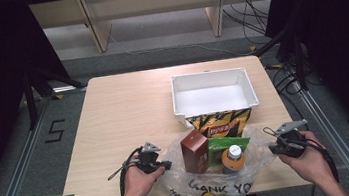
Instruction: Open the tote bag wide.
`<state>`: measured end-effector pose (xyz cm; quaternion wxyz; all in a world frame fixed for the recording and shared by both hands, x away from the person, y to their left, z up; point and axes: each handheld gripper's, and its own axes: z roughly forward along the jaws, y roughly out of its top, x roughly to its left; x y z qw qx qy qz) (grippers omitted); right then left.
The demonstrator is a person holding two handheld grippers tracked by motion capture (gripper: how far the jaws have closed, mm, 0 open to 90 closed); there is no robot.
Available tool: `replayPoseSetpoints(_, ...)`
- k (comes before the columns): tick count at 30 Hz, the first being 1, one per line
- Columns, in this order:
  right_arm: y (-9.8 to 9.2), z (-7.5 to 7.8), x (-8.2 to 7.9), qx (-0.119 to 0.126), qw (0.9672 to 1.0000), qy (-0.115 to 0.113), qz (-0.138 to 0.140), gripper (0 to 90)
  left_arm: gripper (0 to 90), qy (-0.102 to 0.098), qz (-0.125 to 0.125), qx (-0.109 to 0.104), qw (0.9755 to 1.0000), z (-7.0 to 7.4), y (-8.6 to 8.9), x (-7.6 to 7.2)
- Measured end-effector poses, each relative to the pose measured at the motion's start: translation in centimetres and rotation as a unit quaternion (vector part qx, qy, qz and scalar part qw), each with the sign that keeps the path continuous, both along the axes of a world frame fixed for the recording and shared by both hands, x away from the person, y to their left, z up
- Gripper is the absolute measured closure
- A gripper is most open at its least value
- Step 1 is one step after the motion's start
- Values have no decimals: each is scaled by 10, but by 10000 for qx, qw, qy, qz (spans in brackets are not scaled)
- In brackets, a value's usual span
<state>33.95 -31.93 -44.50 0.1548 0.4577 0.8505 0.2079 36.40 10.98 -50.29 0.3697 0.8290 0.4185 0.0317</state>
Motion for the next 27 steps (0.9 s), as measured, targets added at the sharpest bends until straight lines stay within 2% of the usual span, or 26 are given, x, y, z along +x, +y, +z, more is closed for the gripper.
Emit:
replayPoseSetpoints(5, 0, -1, -1, -35, 10000, 60, 11, 900, 886, 9, -10, 47, 10000, 0, 0, 0)
replayPoseSetpoints(7, 0, -1, -1, -30, 10000, 90, -11, 900, 885, 19, -39, -5, 10000, -1, 0, 0)
replayPoseSetpoints(8, 0, -1, -1, -36, 9999, 120, -15, 900, 884, -28, -10, 21, 10000, 0, -1, -1)
replayPoseSetpoints(10, 0, -1, -1, -31, 9999, 110, -17, 900, 883, 1, 14, -3, 10000, 0, -1, -2)
replayPoseSetpoints(14, -1, 2, -2, 55, 10000, 42, -35, 900, 877, -73, -57, 25, 10000, 0, -1, -2)
replayPoseSetpoints(19, -2, 9, -6, 181, 9998, -44, -68, 834, 871, -116, -52, 134, 9998, 3, -1, -3)
replayPoseSetpoints(20, -3, 17, -10, 295, 9994, -154, -86, 786, 868, -150, -47, 54, 9999, 3, -2, -3)
replayPoseSetpoints(21, -4, 20, -11, 288, 9990, -327, 57, 771, 866, -168, -26, 80, 9998, 4, -2, -4)
replayPoseSetpoints(22, -4, 23, -12, 308, 9987, -390, 65, 752, 865, -168, -26, 80, 9998, 4, -2, -4)
replayPoseSetpoints(23, -6, 28, -13, 217, 9981, -533, 201, 729, 863, -183, -70, 51, 9998, 4, -2, -4)
replayPoseSetpoints(24, -3, 33, -17, 296, 9981, -512, 157, 713, 861, -201, -64, 71, 9998, 5, -2, -4)
replayPoseSetpoints(27, 0, 48, -22, 387, 9970, -649, 176, 661, 856, -219, -4, 76, 9997, 6, -3, -6)
